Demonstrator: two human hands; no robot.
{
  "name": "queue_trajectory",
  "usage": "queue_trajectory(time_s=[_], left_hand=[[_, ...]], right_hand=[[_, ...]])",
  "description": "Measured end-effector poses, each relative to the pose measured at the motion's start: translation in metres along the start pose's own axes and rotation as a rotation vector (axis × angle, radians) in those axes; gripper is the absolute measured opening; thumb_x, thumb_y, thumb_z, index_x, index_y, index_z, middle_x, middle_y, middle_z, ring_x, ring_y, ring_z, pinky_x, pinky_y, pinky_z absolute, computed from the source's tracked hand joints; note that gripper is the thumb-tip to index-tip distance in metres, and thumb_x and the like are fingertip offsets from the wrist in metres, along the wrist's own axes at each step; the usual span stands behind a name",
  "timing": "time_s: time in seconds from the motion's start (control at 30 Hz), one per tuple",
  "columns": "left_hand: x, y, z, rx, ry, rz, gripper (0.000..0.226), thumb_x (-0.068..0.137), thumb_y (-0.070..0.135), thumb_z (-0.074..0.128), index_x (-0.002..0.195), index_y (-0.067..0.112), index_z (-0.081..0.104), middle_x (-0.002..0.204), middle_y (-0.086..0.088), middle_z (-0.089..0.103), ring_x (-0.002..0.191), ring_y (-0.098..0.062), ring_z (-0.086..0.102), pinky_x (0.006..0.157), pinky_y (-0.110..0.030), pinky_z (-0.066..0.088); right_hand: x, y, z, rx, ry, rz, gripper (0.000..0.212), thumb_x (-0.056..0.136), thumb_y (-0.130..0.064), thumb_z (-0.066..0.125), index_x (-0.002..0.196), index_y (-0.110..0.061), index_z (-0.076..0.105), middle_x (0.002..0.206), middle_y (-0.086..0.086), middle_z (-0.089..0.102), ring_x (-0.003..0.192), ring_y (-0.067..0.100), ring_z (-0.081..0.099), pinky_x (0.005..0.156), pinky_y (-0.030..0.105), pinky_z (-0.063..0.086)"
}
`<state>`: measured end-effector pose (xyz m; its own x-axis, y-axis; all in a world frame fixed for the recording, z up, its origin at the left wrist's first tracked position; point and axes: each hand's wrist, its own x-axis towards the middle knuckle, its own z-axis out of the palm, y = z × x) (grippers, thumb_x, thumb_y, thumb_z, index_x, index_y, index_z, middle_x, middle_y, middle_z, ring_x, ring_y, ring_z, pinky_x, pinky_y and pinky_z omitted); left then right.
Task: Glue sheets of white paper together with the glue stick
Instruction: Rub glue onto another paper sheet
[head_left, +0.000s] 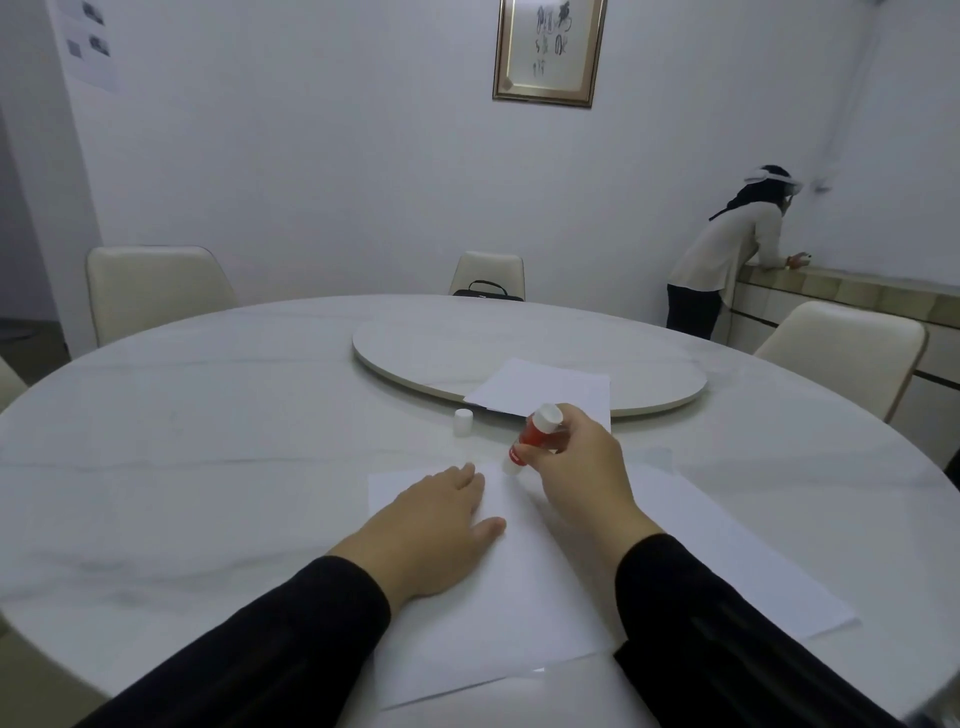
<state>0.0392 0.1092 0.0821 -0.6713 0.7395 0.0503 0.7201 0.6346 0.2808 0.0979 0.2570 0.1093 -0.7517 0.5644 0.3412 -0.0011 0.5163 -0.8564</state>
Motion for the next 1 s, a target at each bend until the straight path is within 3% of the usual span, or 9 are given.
queue_trajectory(time_s=[0.1,0.2,0.4,0.5,0.8,1.0], left_hand=[[0.0,0.002,-0.001,0.027,-0.036,0.036,0.06,0.099,0.043,0.024,0.151,0.022,0.005,0.16,0.007,-0.005,0.146,-0.009,-0.002,0.115,-0.027,0.0],[0.001,0.004,-0.001,0.051,-0.054,0.042,0.059,0.099,0.042,0.022,0.151,0.021,0.004,0.16,0.007,-0.005,0.145,-0.007,-0.006,0.117,-0.027,-0.002],[-0.002,0.005,-0.002,0.058,-0.063,0.032,0.06,0.098,0.044,0.022,0.151,0.022,0.003,0.16,0.008,-0.004,0.145,-0.007,-0.005,0.114,-0.025,-0.004],[-0.001,0.005,-0.002,0.061,-0.068,0.03,0.06,0.098,0.044,0.022,0.151,0.022,0.003,0.16,0.008,-0.004,0.145,-0.008,-0.004,0.114,-0.025,-0.004],[0.002,0.002,0.0,0.062,-0.073,0.031,0.061,0.098,0.046,0.022,0.151,0.022,0.003,0.16,0.008,-0.004,0.145,-0.007,-0.004,0.114,-0.025,-0.004],[0.004,0.0,-0.002,0.074,-0.09,0.031,0.061,0.098,0.045,0.023,0.151,0.022,0.003,0.16,0.007,-0.004,0.145,-0.007,-0.004,0.114,-0.026,-0.003]], right_hand=[[0.006,0.006,0.003,-0.096,-0.038,-0.008,0.019,0.078,-0.006,0.062,0.078,-0.025,0.058,0.077,-0.012,0.068,0.083,0.006,0.062,0.07,0.023,0.047],[0.009,0.01,0.003,-0.135,-0.073,-0.06,0.021,0.078,-0.007,0.061,0.079,-0.028,0.057,0.076,-0.015,0.068,0.083,0.0,0.06,0.07,0.021,0.045],[0.007,0.009,0.003,-0.079,0.012,-0.161,0.018,0.08,-0.013,0.062,0.078,-0.029,0.055,0.082,-0.012,0.067,0.087,0.01,0.061,0.076,0.033,0.05],[0.009,0.006,0.001,-0.029,0.095,-0.217,0.02,0.082,-0.011,0.062,0.078,-0.029,0.054,0.078,-0.014,0.068,0.085,0.005,0.062,0.077,0.028,0.049],[0.009,0.002,0.0,-0.351,-0.208,-0.164,0.017,0.083,-0.014,0.06,0.087,-0.03,0.053,0.095,-0.008,0.065,0.104,0.023,0.054,0.089,0.039,0.046],[-0.014,-0.005,-0.028,-0.352,-0.301,-0.208,0.012,0.083,-0.019,0.065,0.088,-0.026,0.056,0.095,-0.012,0.064,0.099,0.01,0.057,0.087,0.03,0.045]])
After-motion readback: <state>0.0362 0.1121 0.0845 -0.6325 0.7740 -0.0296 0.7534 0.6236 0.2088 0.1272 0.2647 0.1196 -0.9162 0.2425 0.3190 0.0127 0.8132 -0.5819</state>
